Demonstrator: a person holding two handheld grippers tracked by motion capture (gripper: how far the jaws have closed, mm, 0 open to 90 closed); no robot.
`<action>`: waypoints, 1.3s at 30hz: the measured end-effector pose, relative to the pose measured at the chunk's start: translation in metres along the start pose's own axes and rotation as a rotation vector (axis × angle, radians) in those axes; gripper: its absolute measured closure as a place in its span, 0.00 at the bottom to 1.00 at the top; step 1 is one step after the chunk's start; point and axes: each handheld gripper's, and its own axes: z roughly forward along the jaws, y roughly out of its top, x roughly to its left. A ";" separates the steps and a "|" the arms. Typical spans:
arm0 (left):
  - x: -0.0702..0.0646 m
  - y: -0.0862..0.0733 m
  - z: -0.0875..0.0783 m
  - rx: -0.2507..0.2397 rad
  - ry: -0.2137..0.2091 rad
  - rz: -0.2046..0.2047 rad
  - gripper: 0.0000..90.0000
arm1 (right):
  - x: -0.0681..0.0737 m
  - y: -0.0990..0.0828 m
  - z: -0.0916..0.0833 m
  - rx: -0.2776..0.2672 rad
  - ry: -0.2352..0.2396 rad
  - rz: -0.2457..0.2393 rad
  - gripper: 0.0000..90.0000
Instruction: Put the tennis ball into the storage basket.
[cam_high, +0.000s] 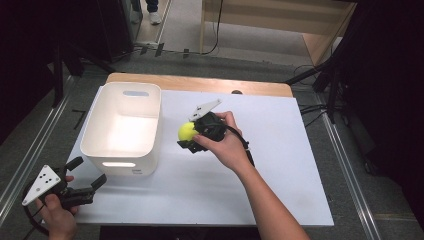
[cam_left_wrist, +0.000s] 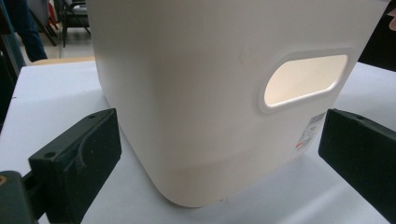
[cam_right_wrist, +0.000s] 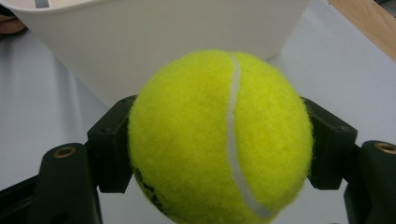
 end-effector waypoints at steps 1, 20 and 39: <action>0.000 0.000 0.000 0.000 0.000 0.000 0.00 | 0.000 0.001 0.000 -0.001 0.002 -0.001 0.26; -0.001 0.000 0.001 0.005 0.000 0.008 0.00 | 0.005 0.014 0.003 -0.007 0.015 -0.021 0.26; -0.001 0.000 0.001 0.007 0.000 0.012 0.00 | 0.012 0.032 0.007 -0.011 0.029 -0.046 0.26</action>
